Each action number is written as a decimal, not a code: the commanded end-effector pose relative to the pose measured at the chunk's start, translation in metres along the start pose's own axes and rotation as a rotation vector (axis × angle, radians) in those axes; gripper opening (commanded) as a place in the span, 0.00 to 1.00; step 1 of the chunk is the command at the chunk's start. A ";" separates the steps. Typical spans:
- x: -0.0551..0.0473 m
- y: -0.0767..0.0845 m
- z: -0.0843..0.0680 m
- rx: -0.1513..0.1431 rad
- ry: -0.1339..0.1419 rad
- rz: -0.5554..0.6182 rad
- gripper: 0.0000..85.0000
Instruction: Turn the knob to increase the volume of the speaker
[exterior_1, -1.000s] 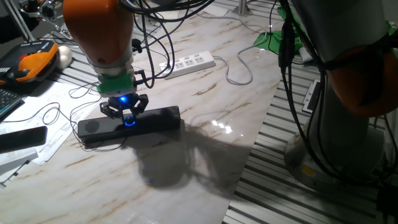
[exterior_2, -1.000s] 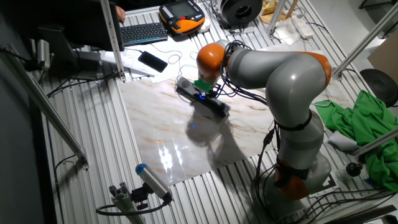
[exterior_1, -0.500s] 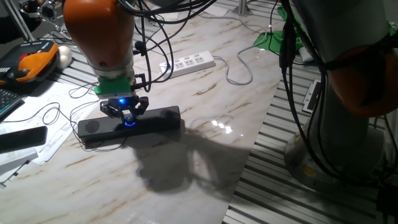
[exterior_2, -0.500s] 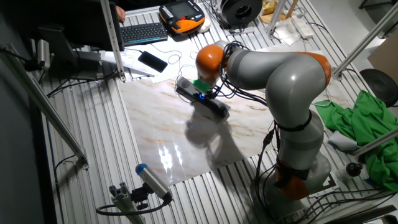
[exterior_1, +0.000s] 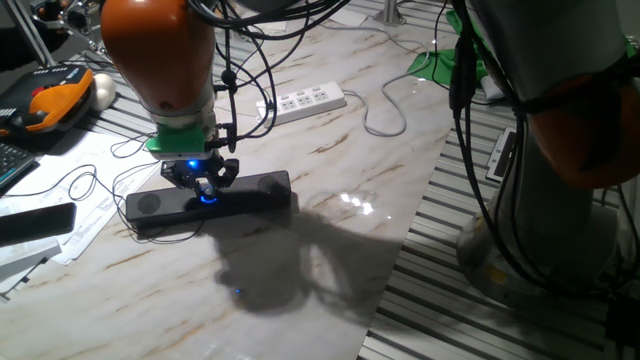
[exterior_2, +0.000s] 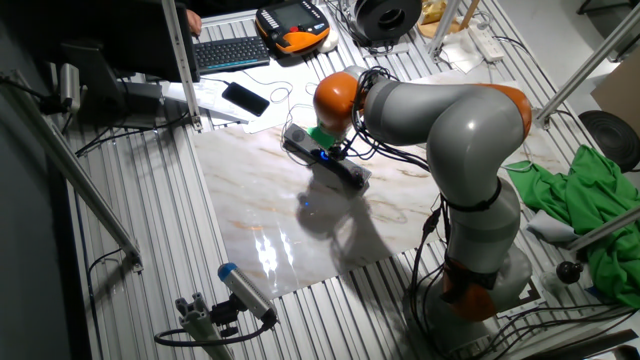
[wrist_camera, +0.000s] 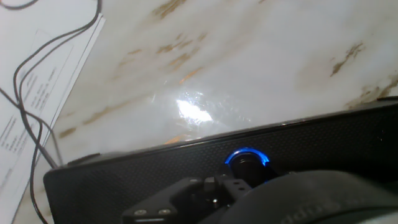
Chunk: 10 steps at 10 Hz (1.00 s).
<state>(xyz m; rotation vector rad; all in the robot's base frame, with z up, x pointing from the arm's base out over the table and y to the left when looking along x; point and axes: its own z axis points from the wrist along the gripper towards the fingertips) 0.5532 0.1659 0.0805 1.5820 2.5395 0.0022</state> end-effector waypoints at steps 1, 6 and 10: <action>0.000 0.000 0.000 0.000 -0.004 0.023 0.20; 0.000 0.000 0.000 -0.002 -0.017 0.113 0.20; 0.001 0.001 -0.001 -0.004 -0.012 0.169 0.20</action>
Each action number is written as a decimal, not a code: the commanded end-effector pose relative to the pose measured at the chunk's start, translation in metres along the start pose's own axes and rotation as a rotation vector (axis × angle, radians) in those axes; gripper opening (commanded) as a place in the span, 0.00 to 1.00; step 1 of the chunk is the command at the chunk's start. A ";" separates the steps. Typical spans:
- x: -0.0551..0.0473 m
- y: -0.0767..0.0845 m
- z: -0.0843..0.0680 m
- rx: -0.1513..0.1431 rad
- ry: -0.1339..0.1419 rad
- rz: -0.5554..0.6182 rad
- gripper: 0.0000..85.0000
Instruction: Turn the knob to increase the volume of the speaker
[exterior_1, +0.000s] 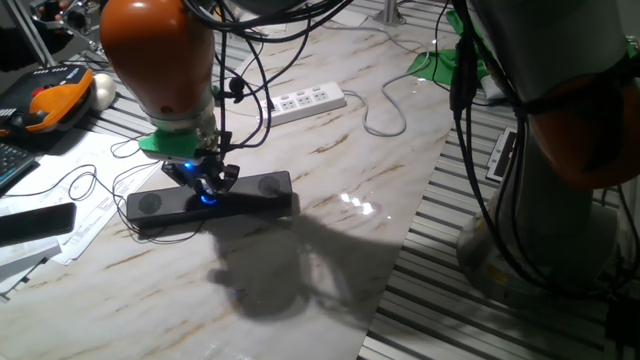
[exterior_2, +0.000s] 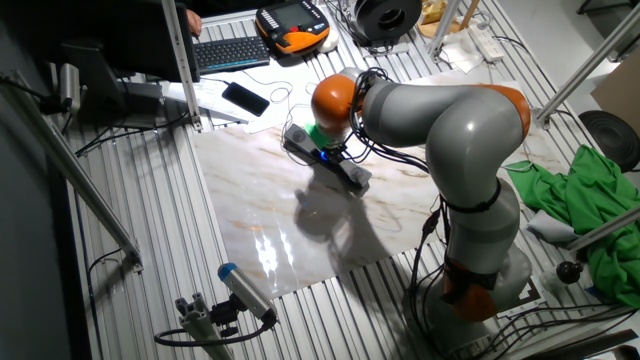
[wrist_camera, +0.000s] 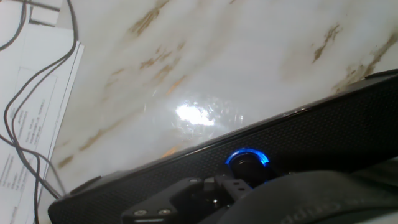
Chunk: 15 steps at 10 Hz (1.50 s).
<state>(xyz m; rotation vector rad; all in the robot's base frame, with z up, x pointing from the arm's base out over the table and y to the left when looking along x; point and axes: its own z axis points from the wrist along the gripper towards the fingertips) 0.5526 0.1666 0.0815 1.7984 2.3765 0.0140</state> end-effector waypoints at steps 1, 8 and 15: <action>0.000 0.001 -0.001 -0.001 -0.002 0.018 0.20; 0.000 0.001 -0.001 -0.002 -0.011 0.129 0.20; 0.002 0.000 -0.002 -0.017 -0.017 0.198 0.20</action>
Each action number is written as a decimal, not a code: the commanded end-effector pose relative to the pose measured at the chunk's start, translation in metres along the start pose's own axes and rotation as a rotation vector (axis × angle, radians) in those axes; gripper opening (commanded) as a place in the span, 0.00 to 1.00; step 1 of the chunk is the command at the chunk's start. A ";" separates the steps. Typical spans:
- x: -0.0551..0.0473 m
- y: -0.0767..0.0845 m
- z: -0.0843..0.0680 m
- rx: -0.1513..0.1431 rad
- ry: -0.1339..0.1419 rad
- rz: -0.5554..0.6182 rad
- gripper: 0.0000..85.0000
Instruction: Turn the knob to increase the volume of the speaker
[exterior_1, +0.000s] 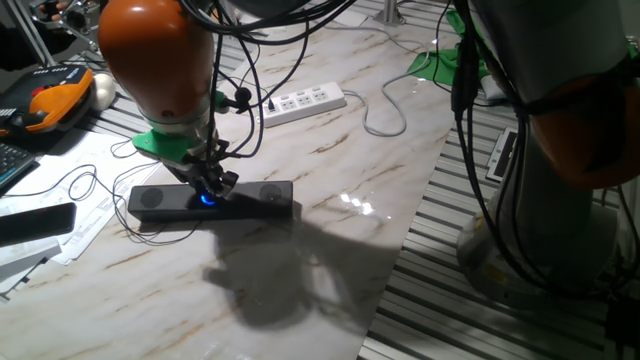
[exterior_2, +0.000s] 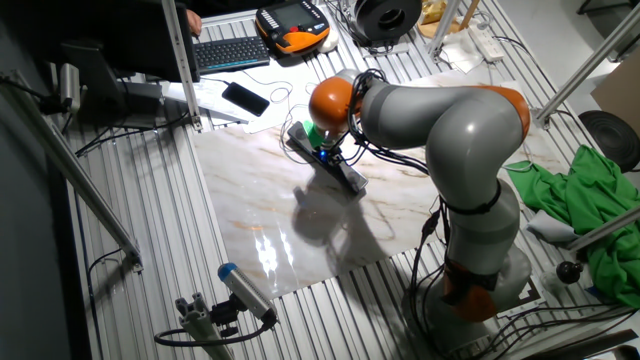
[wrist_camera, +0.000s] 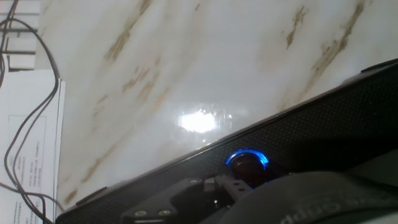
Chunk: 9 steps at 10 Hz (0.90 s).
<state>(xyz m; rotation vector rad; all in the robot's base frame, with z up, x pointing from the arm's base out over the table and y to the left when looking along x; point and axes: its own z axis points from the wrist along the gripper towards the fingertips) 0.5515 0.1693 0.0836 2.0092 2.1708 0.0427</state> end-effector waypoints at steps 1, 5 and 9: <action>0.000 0.000 0.000 -0.002 -0.003 0.002 0.20; 0.002 -0.003 0.000 -0.009 -0.008 0.023 0.20; 0.003 -0.004 0.000 -0.026 -0.006 0.074 0.20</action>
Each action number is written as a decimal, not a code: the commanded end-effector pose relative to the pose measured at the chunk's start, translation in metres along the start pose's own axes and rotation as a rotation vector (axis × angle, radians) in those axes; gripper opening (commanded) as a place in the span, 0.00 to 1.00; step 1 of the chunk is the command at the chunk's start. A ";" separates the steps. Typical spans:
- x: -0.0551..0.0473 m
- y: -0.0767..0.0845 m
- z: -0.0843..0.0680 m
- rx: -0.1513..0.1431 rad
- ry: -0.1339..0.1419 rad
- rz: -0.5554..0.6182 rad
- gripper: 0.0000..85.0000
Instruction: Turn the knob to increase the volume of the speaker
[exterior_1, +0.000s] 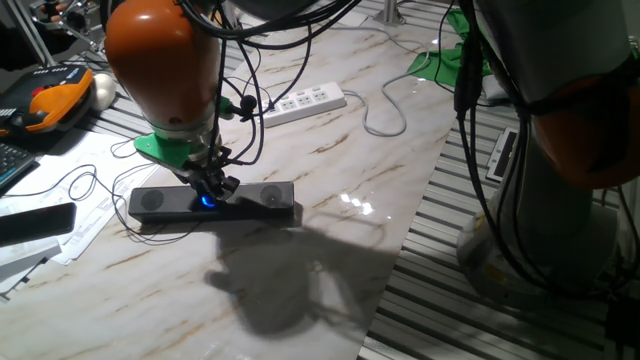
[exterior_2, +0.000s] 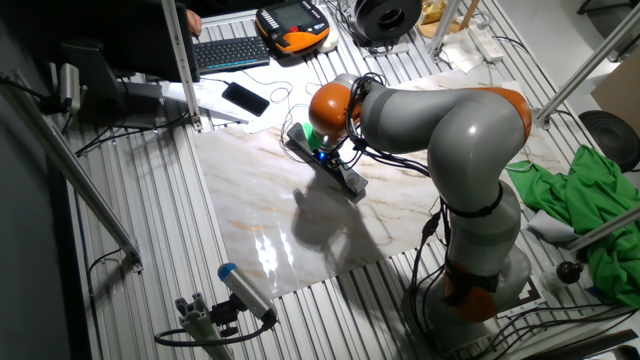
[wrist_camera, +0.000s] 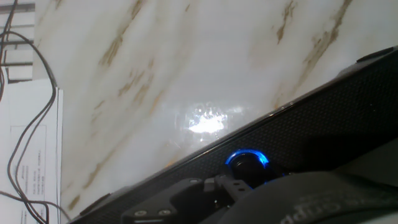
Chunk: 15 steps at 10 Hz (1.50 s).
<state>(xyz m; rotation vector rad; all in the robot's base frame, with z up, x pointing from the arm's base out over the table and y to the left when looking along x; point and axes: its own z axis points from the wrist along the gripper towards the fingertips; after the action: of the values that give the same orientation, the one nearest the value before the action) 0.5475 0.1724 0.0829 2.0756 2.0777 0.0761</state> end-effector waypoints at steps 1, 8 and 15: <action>0.000 0.000 0.000 0.000 0.000 0.008 0.20; 0.000 0.000 -0.001 -0.015 0.010 0.065 0.20; 0.000 0.000 -0.002 -0.008 0.020 0.093 0.40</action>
<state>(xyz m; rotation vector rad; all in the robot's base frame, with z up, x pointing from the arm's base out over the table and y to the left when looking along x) 0.5470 0.1732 0.0854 2.1749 1.9882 0.1200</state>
